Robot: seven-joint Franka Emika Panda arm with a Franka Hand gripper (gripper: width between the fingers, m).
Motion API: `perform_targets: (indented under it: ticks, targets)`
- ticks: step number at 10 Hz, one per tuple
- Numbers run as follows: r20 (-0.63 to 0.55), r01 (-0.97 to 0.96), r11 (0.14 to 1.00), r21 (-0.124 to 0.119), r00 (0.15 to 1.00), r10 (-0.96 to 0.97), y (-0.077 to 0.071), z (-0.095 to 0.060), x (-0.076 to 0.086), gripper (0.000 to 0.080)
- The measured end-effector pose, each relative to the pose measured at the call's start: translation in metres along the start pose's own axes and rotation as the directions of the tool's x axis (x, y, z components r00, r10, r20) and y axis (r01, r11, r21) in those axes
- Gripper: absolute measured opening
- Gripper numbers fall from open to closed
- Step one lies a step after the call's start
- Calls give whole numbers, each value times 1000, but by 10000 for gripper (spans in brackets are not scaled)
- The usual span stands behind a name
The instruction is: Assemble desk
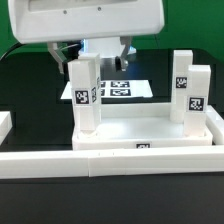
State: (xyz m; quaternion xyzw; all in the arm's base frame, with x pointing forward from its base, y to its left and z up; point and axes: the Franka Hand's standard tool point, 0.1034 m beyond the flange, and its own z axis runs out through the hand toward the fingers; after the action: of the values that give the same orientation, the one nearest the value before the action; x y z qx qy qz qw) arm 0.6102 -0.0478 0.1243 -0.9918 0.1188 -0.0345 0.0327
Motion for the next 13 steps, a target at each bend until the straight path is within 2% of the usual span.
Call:
perform_targets:
  ticks: [1,2,3,4,5,9,11,12,13]
  targets:
    - [1,-6,1000,3,1000,6,0,0,0,649]
    - [1,-6,1000,3,1000,6,1,0,0,559]
    - [1,-6,1000,3,1000,6,0,1,0,424]
    - [1,-74,997,7,997,74,0,1,0,424]
    - [1,-157,988,7,988,157,0,1,1,296]
    - [5,-399,917,12,917,398,-1,2,0,288]
    - [17,-679,734,27,734,679,-4,3,6,288]
    - [23,-787,615,46,617,787,-7,4,11,288]
    - [29,-885,462,60,464,885,-8,4,12,289]
